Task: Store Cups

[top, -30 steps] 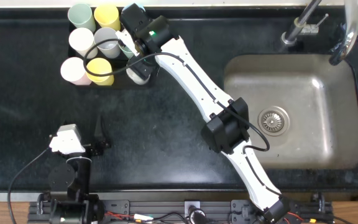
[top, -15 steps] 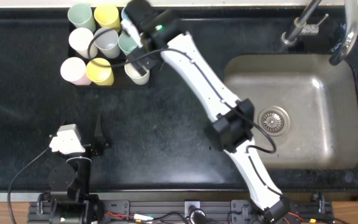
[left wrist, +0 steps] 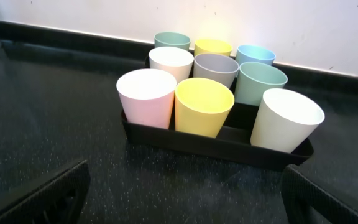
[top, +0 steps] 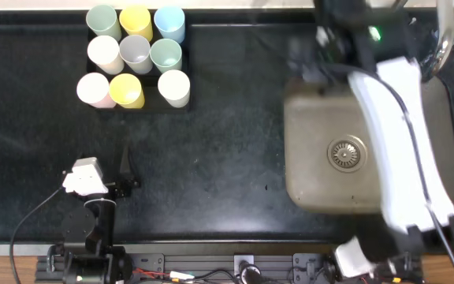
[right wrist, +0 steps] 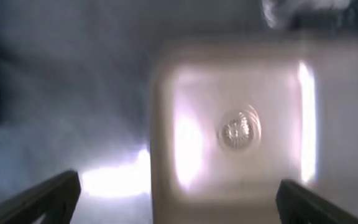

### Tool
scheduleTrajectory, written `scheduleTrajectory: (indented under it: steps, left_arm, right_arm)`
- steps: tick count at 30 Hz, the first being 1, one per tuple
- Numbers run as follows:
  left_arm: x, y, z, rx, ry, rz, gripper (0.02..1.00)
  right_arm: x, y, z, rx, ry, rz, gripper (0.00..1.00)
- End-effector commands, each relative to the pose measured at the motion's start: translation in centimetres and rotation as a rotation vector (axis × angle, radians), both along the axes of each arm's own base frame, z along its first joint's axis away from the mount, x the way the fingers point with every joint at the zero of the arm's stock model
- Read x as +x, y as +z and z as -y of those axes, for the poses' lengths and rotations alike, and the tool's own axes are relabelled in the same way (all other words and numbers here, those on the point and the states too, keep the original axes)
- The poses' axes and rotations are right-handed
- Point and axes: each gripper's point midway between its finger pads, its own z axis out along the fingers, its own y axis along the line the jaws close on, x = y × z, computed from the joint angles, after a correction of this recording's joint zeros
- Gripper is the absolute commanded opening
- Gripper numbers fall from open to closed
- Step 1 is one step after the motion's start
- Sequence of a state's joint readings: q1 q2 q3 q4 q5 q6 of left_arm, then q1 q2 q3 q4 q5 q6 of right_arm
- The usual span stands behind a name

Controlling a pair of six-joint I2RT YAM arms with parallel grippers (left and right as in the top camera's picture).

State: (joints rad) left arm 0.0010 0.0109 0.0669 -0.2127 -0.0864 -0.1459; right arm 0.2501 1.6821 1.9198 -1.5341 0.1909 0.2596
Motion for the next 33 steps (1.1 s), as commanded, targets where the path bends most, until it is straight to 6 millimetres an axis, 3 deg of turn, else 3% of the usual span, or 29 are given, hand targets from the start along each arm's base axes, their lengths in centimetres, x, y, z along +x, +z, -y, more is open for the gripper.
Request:
scheduleTrajectory:
  steps: [1,3,5,8,11,14,17,20,25,30,33]
  left_arm:
    - [0.0,0.1,0.0,0.017,-0.005,0.005,0.998]
    - [0.0,0.1,0.0,0.017,-0.005,0.005,1.000]
    - [0.0,0.1,0.0,0.017,-0.005,0.005,1.000]
    - [0.0,0.1,0.0,0.017,-0.005,0.005,1.000]
    - [0.0,0.1,0.0,0.017,-0.005,0.005,1.000]
    - [0.0,0.1,0.0,0.017,-0.005,0.005,1.000]
    - [0.0,0.1,0.0,0.017,-0.005,0.005,1.000]
    - [0.0,0.1,0.0,0.017,-0.005,0.005,1.000]
    - [0.0,0.1,0.0,0.017,-0.005,0.005,1.000]
    - [0.0,0.1,0.0,0.017,-0.005,0.005,1.000]
    - [0.0,0.1,0.0,0.017,-0.005,0.005,1.000]
  right_arm:
    - [-6.5,-3.4,4.1,0.044,-0.198,0.035,0.998]
    - [-7.5,-4.0,5.6,0.077,-0.244,0.173,0.998]
    - [-7.7,-3.3,6.8,0.126,-0.279,0.406,0.998]
    - [-8.6,0.7,8.4,0.128,-0.231,0.893,0.998]
    - [-10.6,2.7,8.5,0.106,-0.173,1.180,0.998]
    - [-12.4,3.2,8.9,0.113,-0.190,1.355,0.996]
    - [-13.8,3.3,9.1,0.120,-0.194,1.432,0.998]
    - [-13.6,3.1,9.0,0.125,-0.191,1.450,0.998]
    - [-12.0,-1.2,8.9,0.119,-0.190,1.388,0.996]
    - [-11.2,-3.1,8.9,0.125,-0.190,1.438,0.998]
    - [-10.8,-5.9,8.8,0.112,-0.190,1.338,0.998]
